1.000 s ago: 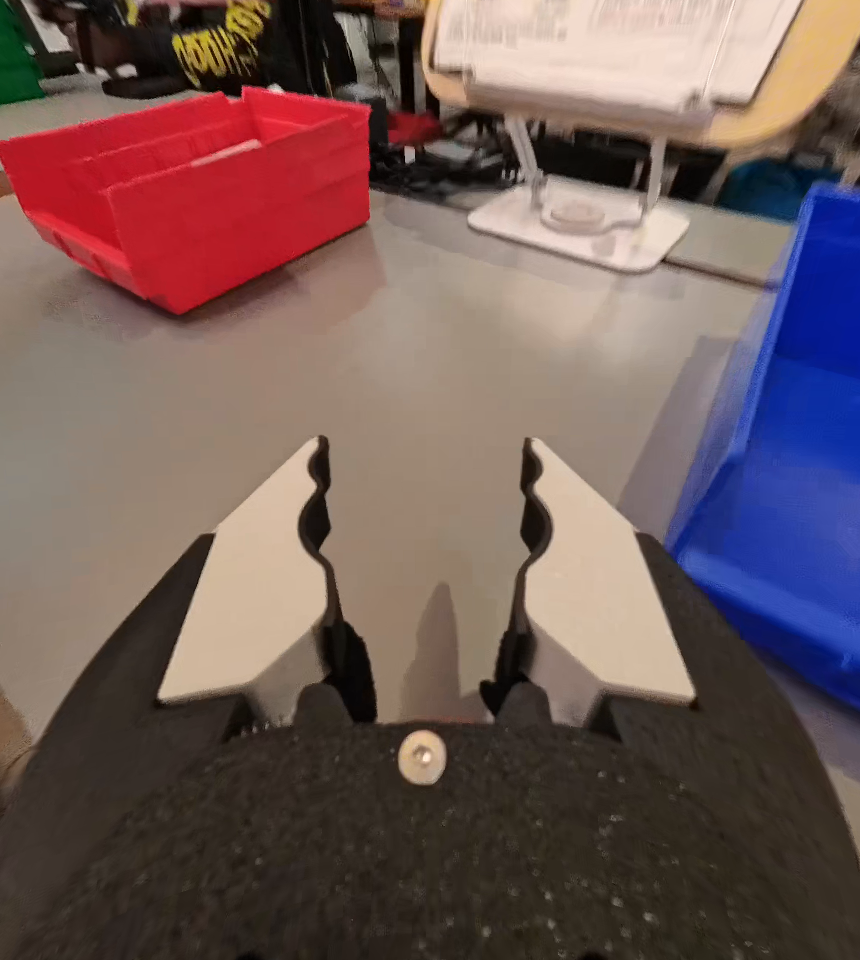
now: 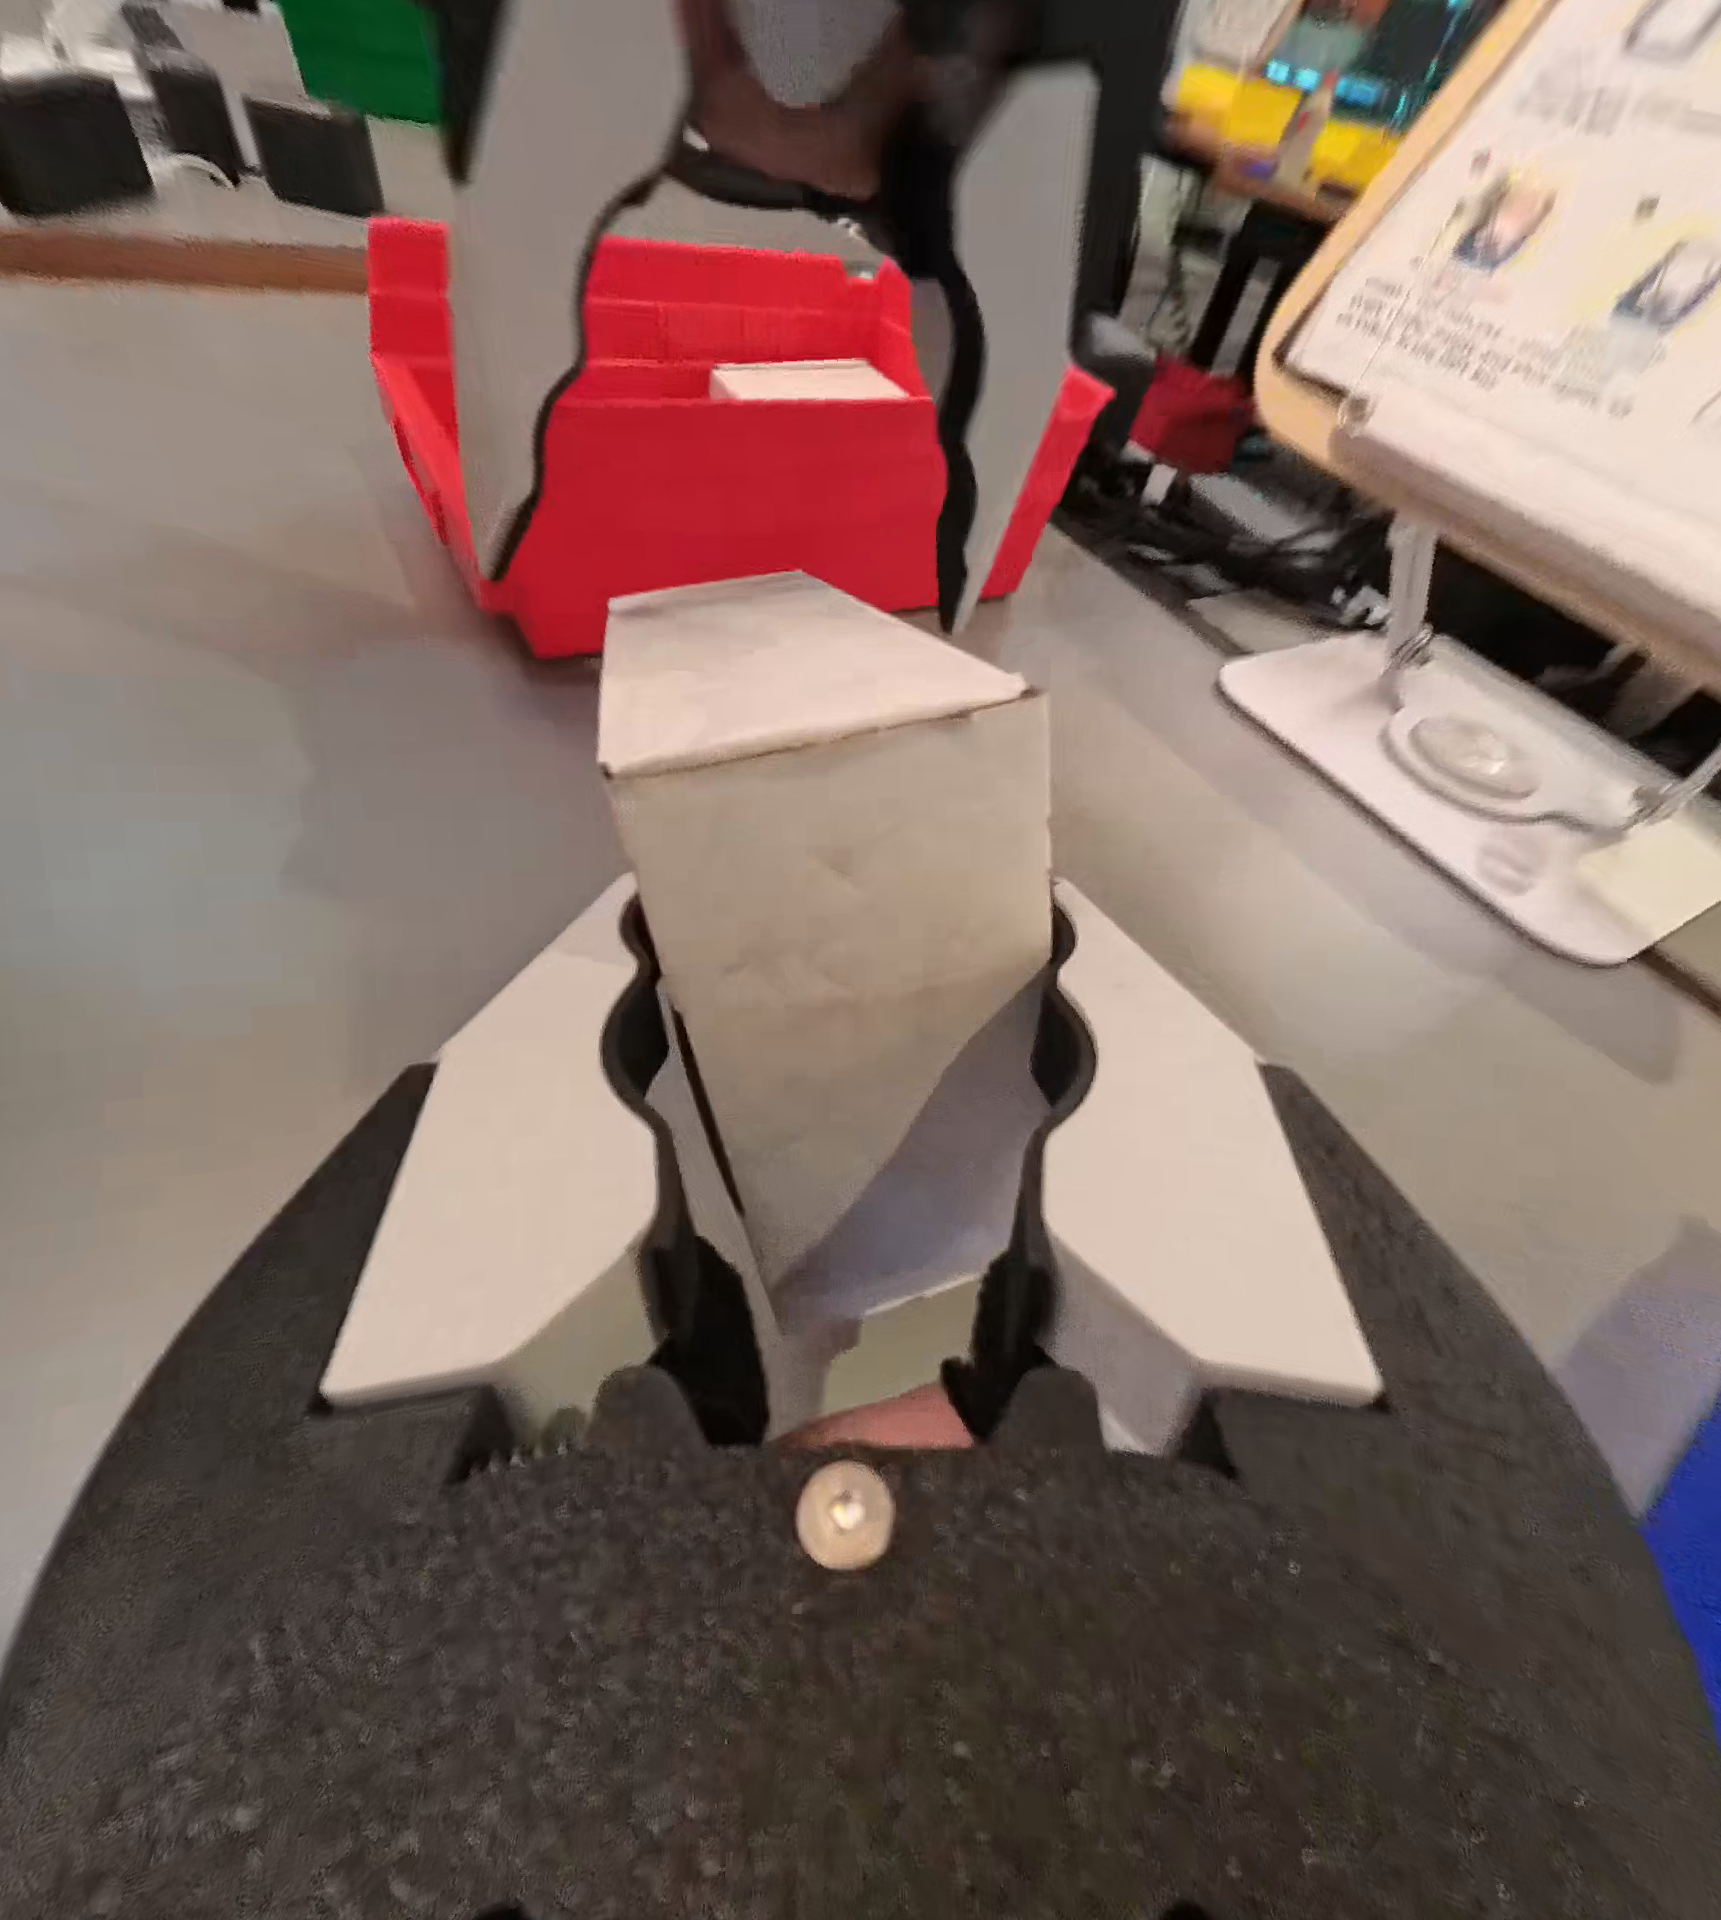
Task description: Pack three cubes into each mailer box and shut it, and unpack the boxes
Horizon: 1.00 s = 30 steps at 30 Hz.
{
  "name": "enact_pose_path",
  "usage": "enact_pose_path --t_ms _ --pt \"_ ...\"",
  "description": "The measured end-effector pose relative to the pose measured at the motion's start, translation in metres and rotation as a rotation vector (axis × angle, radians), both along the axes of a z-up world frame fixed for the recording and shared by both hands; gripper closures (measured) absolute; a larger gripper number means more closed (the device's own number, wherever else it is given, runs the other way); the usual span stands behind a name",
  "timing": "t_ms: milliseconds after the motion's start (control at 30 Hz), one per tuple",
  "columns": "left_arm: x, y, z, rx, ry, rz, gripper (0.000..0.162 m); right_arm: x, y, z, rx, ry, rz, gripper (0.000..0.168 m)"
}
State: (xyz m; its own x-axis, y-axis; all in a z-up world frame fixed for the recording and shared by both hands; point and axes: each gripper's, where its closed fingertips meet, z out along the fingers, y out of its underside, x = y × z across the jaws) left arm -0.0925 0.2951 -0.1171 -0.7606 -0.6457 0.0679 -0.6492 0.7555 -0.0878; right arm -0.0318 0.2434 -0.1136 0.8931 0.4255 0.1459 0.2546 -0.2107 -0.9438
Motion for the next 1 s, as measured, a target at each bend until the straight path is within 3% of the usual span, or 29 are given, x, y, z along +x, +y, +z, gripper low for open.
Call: enact_pose_path --t_ms 200,467,733,1000 --pt "0.004 -0.003 -0.004 0.029 -0.191 -0.012 0.109 0.001 0.004 -0.015 -0.097 0.151 0.023 0.098" --pt "0.009 -0.003 0.005 0.069 -0.355 -0.006 0.116 0.002 0.003 -0.029 -0.142 0.185 0.027 0.099" --pt "0.016 0.002 0.014 0.247 -0.643 -0.039 0.108 0.004 0.002 -0.044 -0.185 0.205 0.020 0.100" --pt "0.014 0.002 0.023 0.388 -0.867 -0.079 0.110 0.004 0.002 -0.047 -0.199 0.218 0.019 0.100"
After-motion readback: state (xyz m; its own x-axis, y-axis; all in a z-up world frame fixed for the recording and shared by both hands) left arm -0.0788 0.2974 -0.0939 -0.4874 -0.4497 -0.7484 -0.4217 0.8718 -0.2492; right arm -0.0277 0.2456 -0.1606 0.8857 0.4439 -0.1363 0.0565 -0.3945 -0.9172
